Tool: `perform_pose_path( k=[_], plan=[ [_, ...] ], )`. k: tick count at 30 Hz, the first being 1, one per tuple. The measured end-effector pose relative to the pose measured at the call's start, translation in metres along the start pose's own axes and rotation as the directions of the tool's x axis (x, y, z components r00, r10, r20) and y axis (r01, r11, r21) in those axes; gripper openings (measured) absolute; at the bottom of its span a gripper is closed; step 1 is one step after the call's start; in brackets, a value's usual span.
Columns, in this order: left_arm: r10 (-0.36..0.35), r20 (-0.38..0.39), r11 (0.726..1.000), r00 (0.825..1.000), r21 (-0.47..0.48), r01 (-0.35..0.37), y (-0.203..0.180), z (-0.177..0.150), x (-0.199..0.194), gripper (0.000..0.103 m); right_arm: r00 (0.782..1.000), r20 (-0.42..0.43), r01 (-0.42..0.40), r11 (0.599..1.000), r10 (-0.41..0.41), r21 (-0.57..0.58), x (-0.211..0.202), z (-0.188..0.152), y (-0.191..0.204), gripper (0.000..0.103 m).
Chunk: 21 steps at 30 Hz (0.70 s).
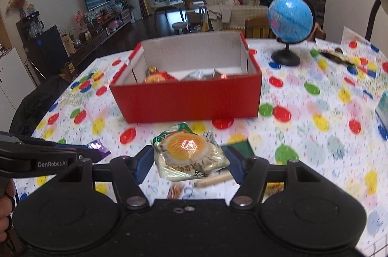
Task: Organize snacks
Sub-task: 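Carry both snacks over the red box and open both tools inside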
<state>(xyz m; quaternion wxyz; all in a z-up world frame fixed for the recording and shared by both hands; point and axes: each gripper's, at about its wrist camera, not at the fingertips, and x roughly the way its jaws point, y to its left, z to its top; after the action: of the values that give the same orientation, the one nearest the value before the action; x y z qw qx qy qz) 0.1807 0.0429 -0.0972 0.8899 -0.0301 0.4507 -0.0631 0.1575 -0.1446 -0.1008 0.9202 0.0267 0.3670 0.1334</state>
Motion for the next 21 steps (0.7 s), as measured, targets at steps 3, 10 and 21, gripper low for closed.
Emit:
perform_pose_path(
  k=[3, 10, 21],
  plan=[
    [-0.001, 0.034, 1.000, 0.999, -0.002, 0.001, -0.001, 0.016, -0.005, 0.016, 1.000, 0.021, 0.001, 1.000, 0.000, -0.019, -0.003, 0.015, 0.000, 0.063],
    [-0.006, 0.103, 1.000, 0.995, 0.013, 0.005, -0.008, 0.051, -0.010, 0.016, 0.997, 0.071, -0.007, 0.998, 0.011, -0.060, -0.002, 0.052, -0.003, 0.063],
    [0.049, 0.122, 0.999, 0.991, 0.014, -0.052, -0.010, 0.110, 0.026, 0.016, 0.995, 0.095, 0.006, 0.992, 0.007, -0.129, 0.034, 0.104, -0.014, 0.063]
  ],
)
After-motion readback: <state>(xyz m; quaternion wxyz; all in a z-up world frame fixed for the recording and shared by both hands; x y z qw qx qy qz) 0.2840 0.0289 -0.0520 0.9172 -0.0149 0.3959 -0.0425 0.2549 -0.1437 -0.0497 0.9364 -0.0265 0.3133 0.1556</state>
